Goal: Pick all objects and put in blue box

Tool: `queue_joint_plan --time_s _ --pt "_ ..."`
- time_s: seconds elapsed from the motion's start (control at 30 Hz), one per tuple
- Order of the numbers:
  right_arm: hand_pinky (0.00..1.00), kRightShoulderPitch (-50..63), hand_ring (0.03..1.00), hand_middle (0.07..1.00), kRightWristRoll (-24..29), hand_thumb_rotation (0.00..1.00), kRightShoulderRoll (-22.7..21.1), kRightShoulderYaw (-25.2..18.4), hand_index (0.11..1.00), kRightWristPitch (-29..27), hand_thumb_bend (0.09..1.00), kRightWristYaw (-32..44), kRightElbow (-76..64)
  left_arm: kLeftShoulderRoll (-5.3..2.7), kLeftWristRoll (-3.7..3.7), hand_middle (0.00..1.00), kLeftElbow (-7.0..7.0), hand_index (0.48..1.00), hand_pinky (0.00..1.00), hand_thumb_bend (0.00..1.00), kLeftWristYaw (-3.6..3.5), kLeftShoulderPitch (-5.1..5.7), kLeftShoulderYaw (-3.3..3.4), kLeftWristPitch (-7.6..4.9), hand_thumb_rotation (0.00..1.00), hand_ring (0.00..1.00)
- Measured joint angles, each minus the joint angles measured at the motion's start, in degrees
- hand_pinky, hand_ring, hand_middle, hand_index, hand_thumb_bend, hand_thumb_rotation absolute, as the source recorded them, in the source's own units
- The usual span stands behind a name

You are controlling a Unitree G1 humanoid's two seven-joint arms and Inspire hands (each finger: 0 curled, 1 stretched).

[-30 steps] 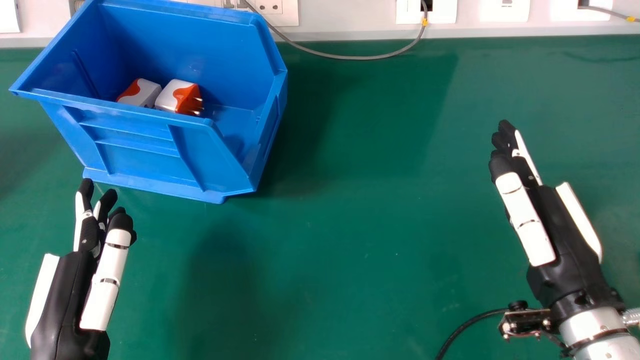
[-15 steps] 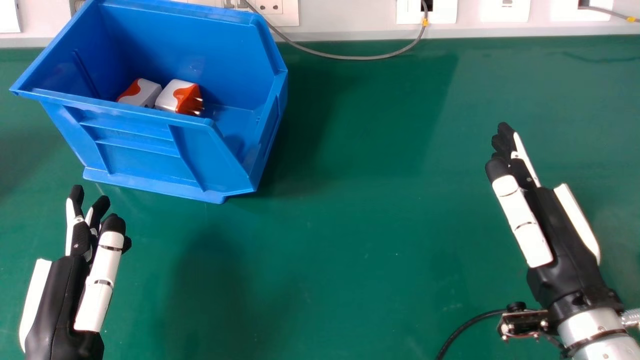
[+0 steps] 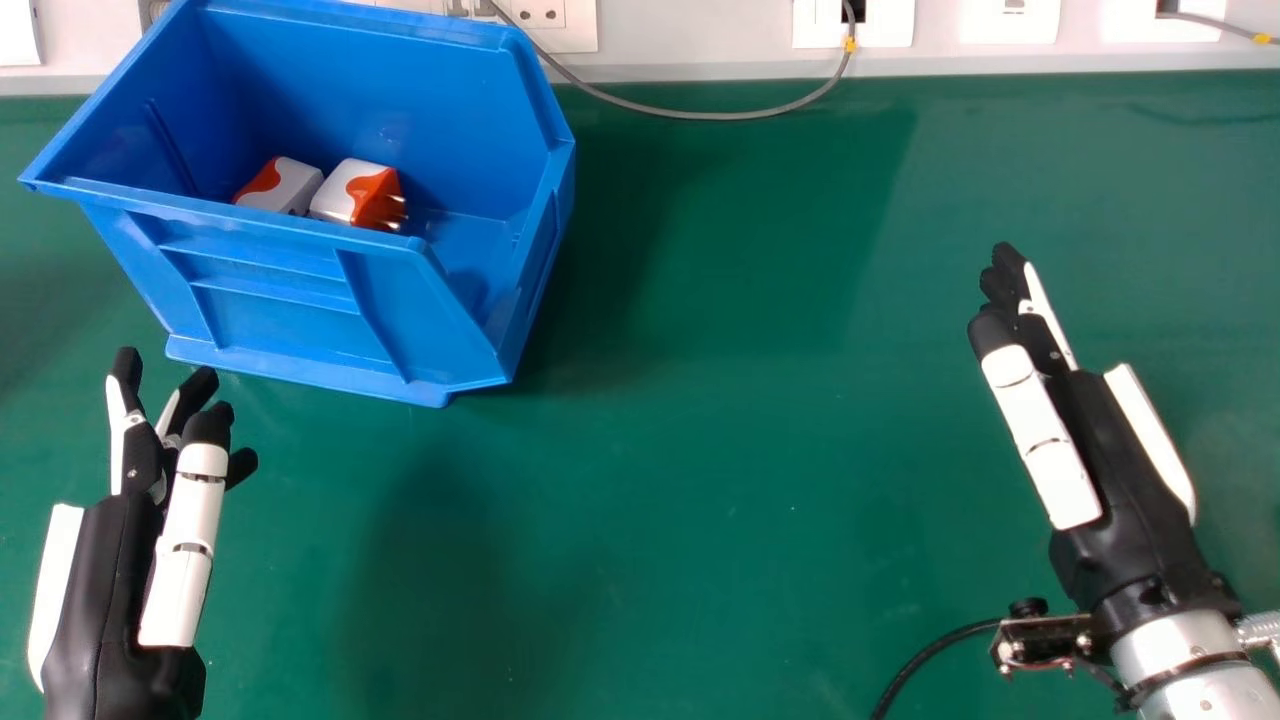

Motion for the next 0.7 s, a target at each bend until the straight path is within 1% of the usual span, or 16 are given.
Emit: queue_joint_plan --time_s 0.07,0.13,0.2,0.27,0.3,0.33,0.37,0.5,0.57,0.63,0.7 --pt "1.0 0.0 1.0 1.0 0.0 1.0 0.0 0.0 1.0 0.0 0.291 0.0 0.0 0.0 0.04 0.94 0.13 0.989 0.85 0.36 0.04 0.0 0.04 -0.13 0.86 0.92" --pt "1.0 0.0 1.0 1.0 0.0 1.0 0.0 0.0 1.0 0.0 0.29 0.0 0.0 0.01 0.19 0.94 0.1 0.987 0.85 0.36 0.25 0.08 0.04 -0.07 0.85 0.92" --pt "1.0 0.0 1.0 1.0 0.0 1.0 0.0 0.0 1.0 -0.1 0.289 0.0 0.0 0.01 0.51 0.94 -0.24 0.984 0.84 0.36 0.69 0.36 0.05 0.57 0.85 0.91" --pt "1.0 0.0 1.0 1.0 0.0 1.0 0.0 0.0 1.0 -0.1 0.289 0.1 0.0 0.01 0.6 0.93 -0.86 0.982 0.84 0.36 1.06 0.89 0.05 1.49 0.85 0.91" --pt "1.0 0.0 1.0 1.0 0.0 1.0 0.0 0.0 1.0 -0.1 0.29 0.1 0.0 0.01 0.68 0.93 -1.24 0.98 0.84 0.37 1.11 1.19 0.05 1.86 0.85 0.91" --pt "1.0 0.0 1.0 1.0 0.0 1.0 0.0 -0.1 1.0 -0.1 0.295 0.1 0.0 0.02 0.9 0.93 -1.57 0.978 0.83 0.37 1.11 1.38 0.05 2.21 0.85 0.91" --pt "1.0 0.0 1.0 1.0 0.0 1.0 0.0 -0.1 1.0 -0.1 0.297 0.1 0.0 0.02 1.05 0.92 -1.72 0.977 0.83 0.37 1.12 1.44 0.05 2.34 0.84 0.91" --pt "1.0 0.3 1.0 1.0 0.0 1.0 0.0 -0.1 1.0 -0.1 0.301 0.1 -0.2 0.06 1.11 0.92 -2.34 0.974 0.83 0.37 1.13 1.87 0.05 3.06 0.84 0.9" --pt "1.0 0.8 1.0 1.0 0.0 1.0 0.0 -0.1 1.0 -0.1 0.301 0.1 -0.7 0.06 1.12 0.92 -2.82 0.973 0.82 0.37 1.13 2.33 0.06 3.59 0.83 0.9" --pt "1.0 1.2 1.0 1.0 0.1 1.0 0.0 -0.1 1.0 0.0 0.301 0.1 -1.1 0.06 1.12 0.92 -3.29 0.972 0.82 0.37 1.13 2.83 0.06 3.82 0.83 0.9" --pt "1.0 1.4 1.0 1.0 0.1 1.0 0.0 -0.1 1.0 0.0 0.301 0.1 -1.4 0.07 1.12 0.92 -3.74 0.971 0.81 0.38 1.13 2.98 0.07 4.24 0.83 0.89"
